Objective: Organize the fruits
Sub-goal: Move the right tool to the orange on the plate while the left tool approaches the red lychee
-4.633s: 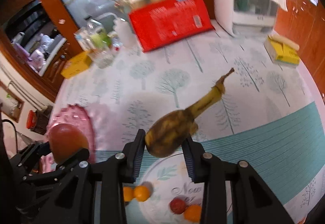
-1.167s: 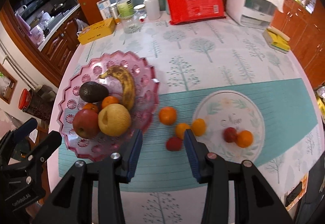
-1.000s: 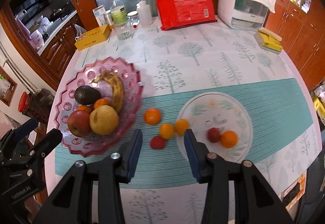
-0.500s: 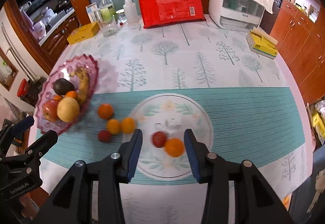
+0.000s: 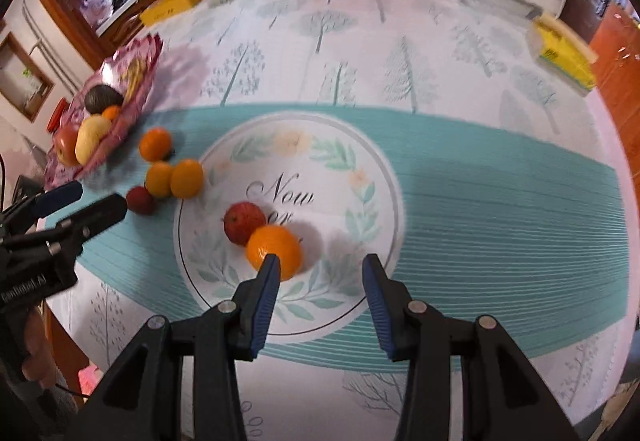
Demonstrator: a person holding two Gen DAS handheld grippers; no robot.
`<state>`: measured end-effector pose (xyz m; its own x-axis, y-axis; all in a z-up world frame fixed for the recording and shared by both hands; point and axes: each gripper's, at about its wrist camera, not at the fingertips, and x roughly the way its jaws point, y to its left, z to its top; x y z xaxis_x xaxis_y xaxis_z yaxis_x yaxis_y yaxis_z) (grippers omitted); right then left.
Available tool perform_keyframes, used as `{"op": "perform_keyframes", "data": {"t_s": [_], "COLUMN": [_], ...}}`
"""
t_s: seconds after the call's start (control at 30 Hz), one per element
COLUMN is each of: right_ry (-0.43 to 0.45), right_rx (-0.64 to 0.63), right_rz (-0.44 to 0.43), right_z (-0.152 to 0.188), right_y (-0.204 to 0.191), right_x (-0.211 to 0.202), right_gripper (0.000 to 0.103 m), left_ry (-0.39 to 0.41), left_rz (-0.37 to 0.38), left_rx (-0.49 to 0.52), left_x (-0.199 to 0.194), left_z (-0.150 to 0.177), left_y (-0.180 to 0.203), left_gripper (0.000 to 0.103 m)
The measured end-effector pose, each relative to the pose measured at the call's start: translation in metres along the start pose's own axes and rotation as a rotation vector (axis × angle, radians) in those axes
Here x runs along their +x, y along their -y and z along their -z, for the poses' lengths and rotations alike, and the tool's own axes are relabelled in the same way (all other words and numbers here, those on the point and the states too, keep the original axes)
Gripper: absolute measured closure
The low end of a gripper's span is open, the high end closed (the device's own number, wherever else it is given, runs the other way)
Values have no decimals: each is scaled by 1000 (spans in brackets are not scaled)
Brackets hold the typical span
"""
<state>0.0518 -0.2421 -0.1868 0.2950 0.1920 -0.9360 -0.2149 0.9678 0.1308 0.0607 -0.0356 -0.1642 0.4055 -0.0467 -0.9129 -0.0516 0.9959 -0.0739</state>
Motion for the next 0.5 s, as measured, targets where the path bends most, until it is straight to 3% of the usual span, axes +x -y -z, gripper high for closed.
{"op": "perform_keyframes", "data": {"t_s": [0.3,0.5], "right_ry": [-23,-51], "right_rx": [-141,-184], "right_rz": [-66,-104], "right_z": [-5,-7], "right_y": [-19,-27], "right_x": [19,34], "right_gripper": [60,60], "left_ry": [-28,-23], "left_rz": [-4,-22], "left_rx": [-118,-144], "left_x": [14,25], "left_z": [9,14], "left_y": [-21,-29], "left_gripper": [14,15]}}
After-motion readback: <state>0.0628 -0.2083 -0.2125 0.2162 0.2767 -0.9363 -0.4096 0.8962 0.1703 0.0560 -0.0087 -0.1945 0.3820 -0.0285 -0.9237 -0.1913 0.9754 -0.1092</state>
